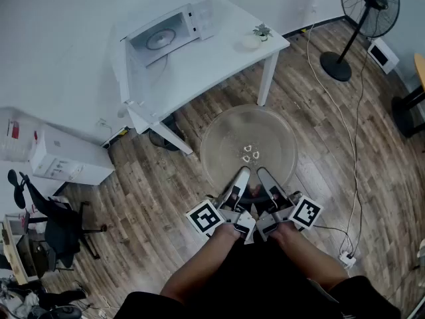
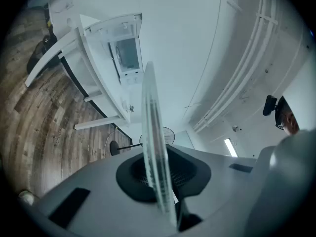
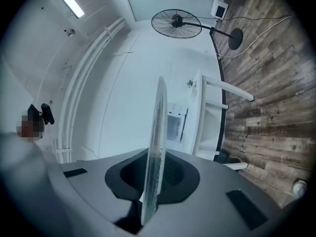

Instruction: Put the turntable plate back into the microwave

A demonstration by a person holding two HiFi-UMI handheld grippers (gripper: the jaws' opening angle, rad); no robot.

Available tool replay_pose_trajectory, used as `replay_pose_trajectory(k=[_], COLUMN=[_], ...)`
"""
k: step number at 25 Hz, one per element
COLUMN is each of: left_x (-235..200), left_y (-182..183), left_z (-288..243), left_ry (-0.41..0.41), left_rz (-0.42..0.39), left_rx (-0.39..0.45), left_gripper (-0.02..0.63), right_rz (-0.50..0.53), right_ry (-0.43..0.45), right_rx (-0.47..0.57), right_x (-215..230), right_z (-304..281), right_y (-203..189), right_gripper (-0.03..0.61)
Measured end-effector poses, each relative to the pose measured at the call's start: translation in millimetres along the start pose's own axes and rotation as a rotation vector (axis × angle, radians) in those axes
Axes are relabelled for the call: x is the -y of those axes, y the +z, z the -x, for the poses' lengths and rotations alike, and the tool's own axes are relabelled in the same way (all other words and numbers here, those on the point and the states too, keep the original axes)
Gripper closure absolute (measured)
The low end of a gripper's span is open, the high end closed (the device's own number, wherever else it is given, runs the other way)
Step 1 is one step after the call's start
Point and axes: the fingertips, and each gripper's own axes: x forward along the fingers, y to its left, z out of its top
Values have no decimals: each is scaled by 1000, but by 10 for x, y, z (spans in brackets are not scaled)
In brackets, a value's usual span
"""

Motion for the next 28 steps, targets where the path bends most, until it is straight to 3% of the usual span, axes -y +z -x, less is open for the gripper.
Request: replay_pose_trajectory(k=[18, 23, 28], left_x=[10, -18, -105], left_y=[140, 553, 791], left_z=[67, 120, -175], left_ry=[-25, -33, -29], left_rz=[-33, -27, -19], left_rx=[-32, -18, 15], left_gripper=[569, 568, 566], right_rz=[14, 29, 11], right_ry=[32, 40, 49], right_rx=[44, 35, 2], right_x=[-43, -91, 31], right_z=[-95, -471, -803], right_y=[-102, -267, -74], right_gripper=[529, 531, 532])
